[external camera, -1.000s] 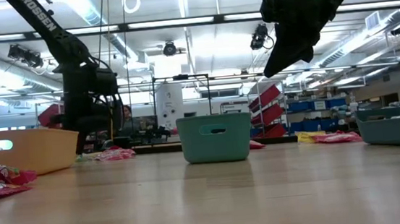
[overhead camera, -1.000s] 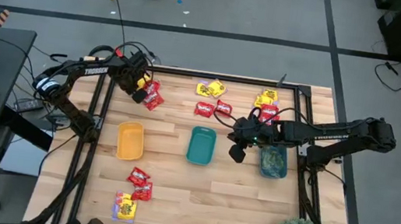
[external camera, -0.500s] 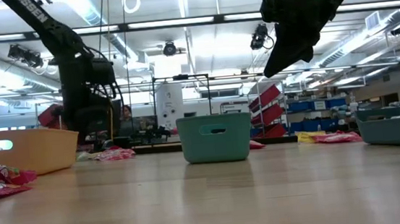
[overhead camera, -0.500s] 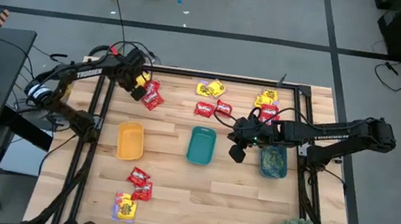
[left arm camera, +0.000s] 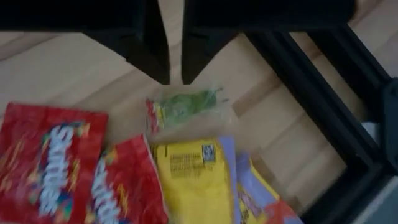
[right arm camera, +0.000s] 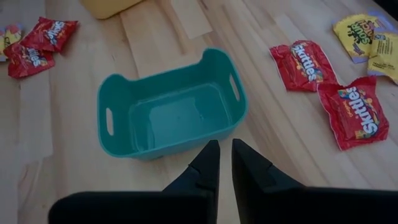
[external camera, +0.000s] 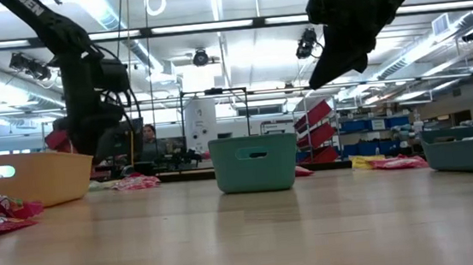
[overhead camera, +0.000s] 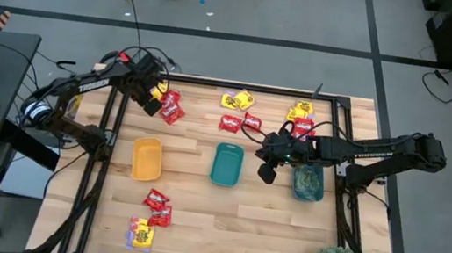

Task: Sort candy
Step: Put the green transparent candy into the blue bin

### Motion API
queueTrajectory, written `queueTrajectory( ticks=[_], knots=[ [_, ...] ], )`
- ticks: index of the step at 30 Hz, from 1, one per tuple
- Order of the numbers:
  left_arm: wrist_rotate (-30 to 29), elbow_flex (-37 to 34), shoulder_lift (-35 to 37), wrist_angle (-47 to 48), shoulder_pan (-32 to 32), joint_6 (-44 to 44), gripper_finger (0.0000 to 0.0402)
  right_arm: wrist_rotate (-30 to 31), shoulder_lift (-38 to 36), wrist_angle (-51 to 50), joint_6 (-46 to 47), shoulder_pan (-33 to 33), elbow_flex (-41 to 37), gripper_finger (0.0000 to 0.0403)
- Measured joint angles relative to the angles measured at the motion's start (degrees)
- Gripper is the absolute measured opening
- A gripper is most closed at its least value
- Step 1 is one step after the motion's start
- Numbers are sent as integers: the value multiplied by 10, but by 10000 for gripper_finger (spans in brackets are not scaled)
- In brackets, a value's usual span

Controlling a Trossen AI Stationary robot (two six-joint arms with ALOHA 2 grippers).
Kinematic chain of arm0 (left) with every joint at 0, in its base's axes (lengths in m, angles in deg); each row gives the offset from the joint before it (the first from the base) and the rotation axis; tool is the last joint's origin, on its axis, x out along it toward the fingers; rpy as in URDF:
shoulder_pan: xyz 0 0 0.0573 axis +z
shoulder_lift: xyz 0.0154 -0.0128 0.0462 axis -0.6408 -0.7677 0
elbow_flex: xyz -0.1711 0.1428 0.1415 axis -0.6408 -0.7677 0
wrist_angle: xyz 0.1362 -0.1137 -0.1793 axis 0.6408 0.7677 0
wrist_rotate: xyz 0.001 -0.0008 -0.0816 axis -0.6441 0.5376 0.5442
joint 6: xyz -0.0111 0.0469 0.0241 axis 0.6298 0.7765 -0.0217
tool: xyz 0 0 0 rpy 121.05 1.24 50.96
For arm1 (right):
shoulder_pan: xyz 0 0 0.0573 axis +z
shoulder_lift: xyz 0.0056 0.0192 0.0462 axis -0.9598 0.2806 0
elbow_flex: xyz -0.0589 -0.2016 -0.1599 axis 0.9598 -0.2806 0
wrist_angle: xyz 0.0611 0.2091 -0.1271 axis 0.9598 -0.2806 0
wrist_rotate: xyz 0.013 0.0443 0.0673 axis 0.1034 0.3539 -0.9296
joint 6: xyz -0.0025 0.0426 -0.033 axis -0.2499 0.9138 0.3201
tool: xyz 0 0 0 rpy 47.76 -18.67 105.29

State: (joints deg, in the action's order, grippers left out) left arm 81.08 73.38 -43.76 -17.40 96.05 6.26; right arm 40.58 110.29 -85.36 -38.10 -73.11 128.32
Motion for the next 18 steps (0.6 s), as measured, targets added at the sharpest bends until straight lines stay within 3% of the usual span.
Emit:
queueTrajectory(
  ticks=[10, 13, 18],
  knots=[
    [-25, 0, -60, -47, 0, 0, 170, 0, 0, 3, -4, 0, 0, 30],
    [-45, 0, -79, -63, 1, 0, 183, 0, 0, 4, -4, 0, 0, 30],
    [-30, 0, -107, -63, 5, -2, 184, 0, 0, 4, -4, 0, 0, 30]
  ],
)
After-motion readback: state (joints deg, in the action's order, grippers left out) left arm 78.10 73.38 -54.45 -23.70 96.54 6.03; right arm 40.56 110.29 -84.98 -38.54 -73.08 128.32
